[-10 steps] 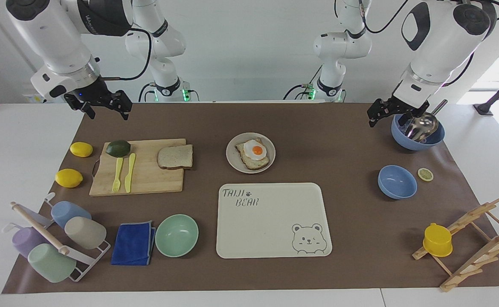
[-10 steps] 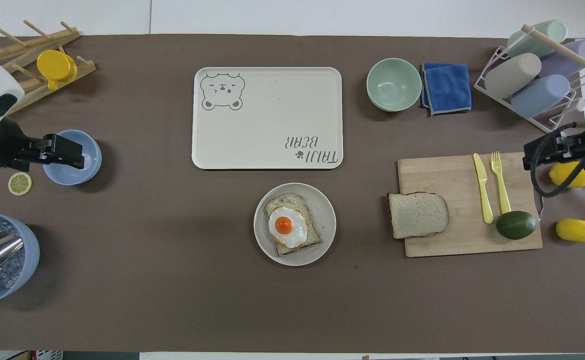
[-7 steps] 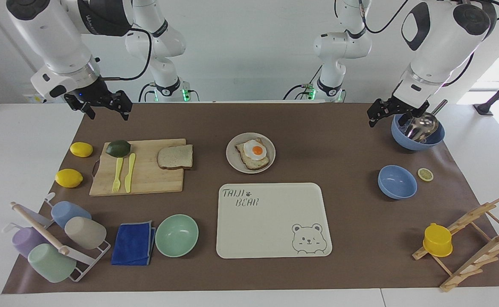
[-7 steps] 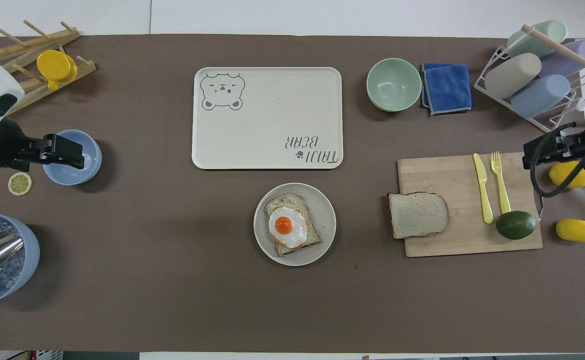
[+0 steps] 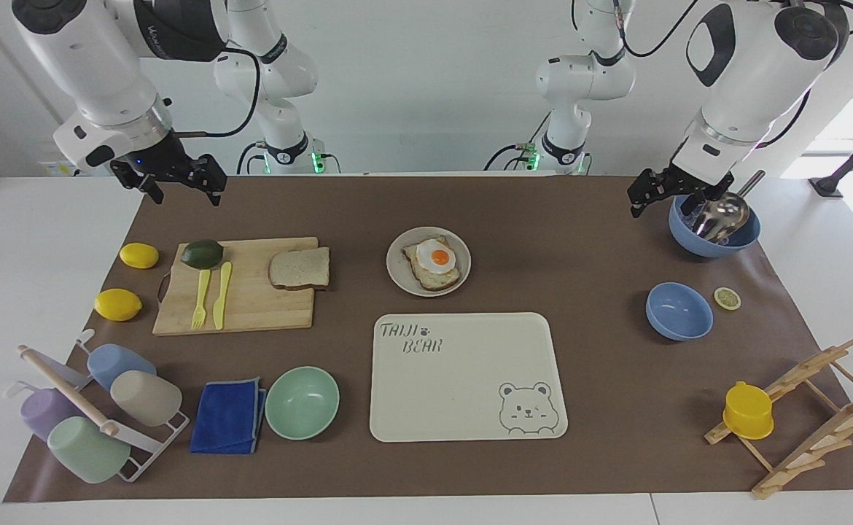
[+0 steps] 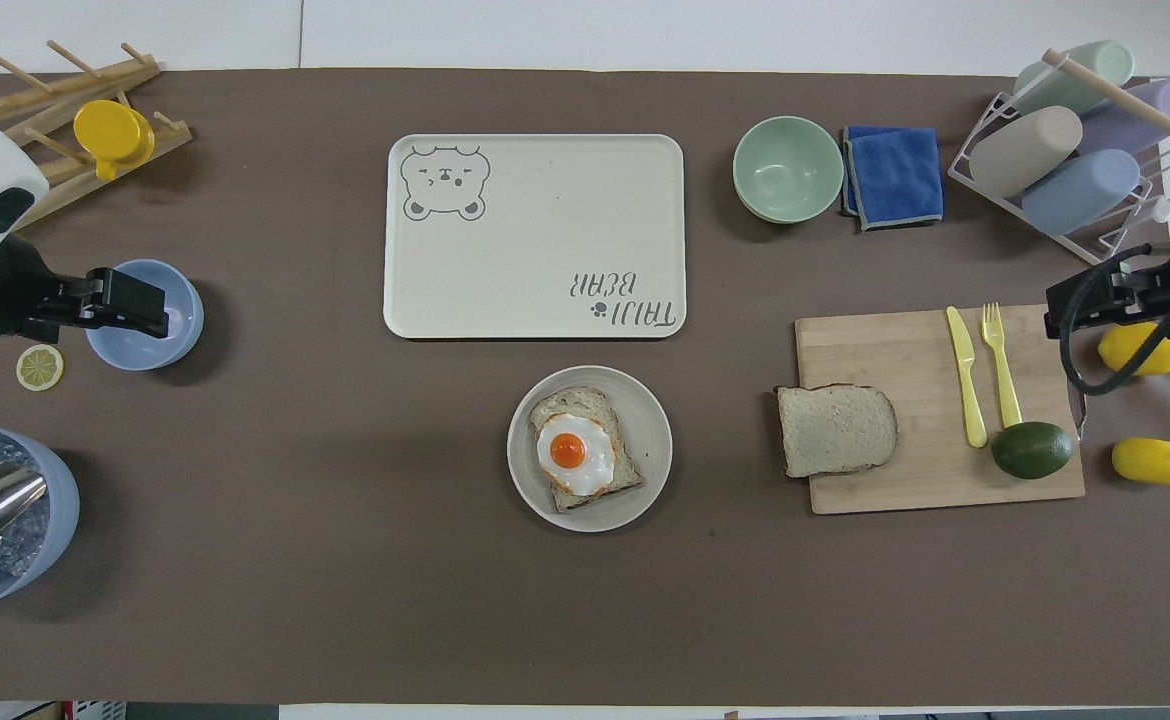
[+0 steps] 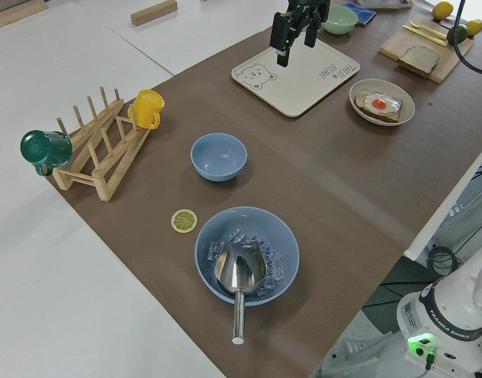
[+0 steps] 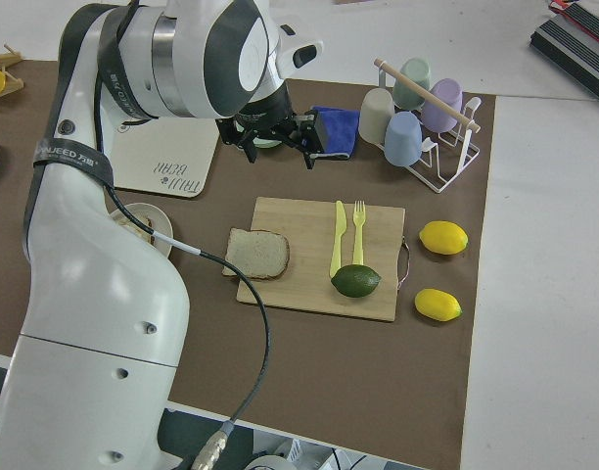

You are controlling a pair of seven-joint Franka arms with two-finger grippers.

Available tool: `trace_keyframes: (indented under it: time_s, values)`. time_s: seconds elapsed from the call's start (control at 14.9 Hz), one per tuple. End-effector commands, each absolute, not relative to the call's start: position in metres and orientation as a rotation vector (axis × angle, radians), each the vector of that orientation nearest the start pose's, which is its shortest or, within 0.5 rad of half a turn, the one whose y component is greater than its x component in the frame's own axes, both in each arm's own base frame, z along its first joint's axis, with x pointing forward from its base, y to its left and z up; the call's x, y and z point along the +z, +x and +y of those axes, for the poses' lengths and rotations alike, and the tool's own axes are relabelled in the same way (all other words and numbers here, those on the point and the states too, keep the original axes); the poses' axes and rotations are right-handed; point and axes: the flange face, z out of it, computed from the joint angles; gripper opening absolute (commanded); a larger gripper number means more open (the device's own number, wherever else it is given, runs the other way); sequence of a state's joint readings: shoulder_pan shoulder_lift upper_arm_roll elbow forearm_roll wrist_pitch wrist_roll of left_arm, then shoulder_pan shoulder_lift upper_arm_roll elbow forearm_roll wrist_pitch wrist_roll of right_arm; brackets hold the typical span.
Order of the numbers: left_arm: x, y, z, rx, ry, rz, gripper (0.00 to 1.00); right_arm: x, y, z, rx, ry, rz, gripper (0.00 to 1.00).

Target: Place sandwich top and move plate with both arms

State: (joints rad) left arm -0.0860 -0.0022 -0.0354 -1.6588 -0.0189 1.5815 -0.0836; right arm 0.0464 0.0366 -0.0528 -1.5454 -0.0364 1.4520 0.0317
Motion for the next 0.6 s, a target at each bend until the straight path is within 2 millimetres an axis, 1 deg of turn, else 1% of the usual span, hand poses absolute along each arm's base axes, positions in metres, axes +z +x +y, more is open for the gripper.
trace_keyframes:
  time_s: [0.0, 0.07, 0.13, 0.2, 0.27, 0.33, 0.4, 0.47, 0.54]
  values:
    - [0.590, 0.543, -0.065, 0.115, -3.133, 0.058, 1.00, 0.609, 0.548, -0.009, 0.192, -3.135, 0.053, 1.00]
    - [0.590, 0.543, -0.065, 0.115, -3.133, 0.058, 1.00, 0.609, 0.548, -0.007, 0.190, -3.137, 0.048, 1.00]
    - [0.590, 0.543, -0.065, 0.115, -3.133, 0.058, 1.00, 0.607, 0.547, -0.002, 0.202, -3.133, 0.024, 1.00]
    - [0.590, 0.543, -0.065, 0.115, -3.133, 0.058, 1.00, 0.604, 0.544, 0.007, 0.221, -3.131, -0.036, 1.00]
    - [0.590, 0.543, -0.065, 0.115, -3.133, 0.058, 1.00, 0.601, 0.540, 0.030, 0.214, -3.131, -0.141, 1.00]
    - [0.590, 0.543, -0.065, 0.115, -3.133, 0.058, 1.00, 0.591, 0.539, 0.049, 0.186, -3.133, -0.190, 1.00]
    - [0.590, 0.543, -0.065, 0.115, -3.133, 0.058, 1.00, 0.576, 0.538, 0.068, 0.164, -3.149, -0.219, 1.00]
    - [0.590, 0.543, -0.065, 0.115, -3.133, 0.058, 1.00, 0.555, 0.536, 0.095, 0.180, -3.164, -0.245, 1.00]
    - [0.590, 0.543, -0.065, 0.115, -3.133, 0.058, 1.00, 0.533, 0.538, 0.114, 0.199, -3.199, -0.236, 1.00]
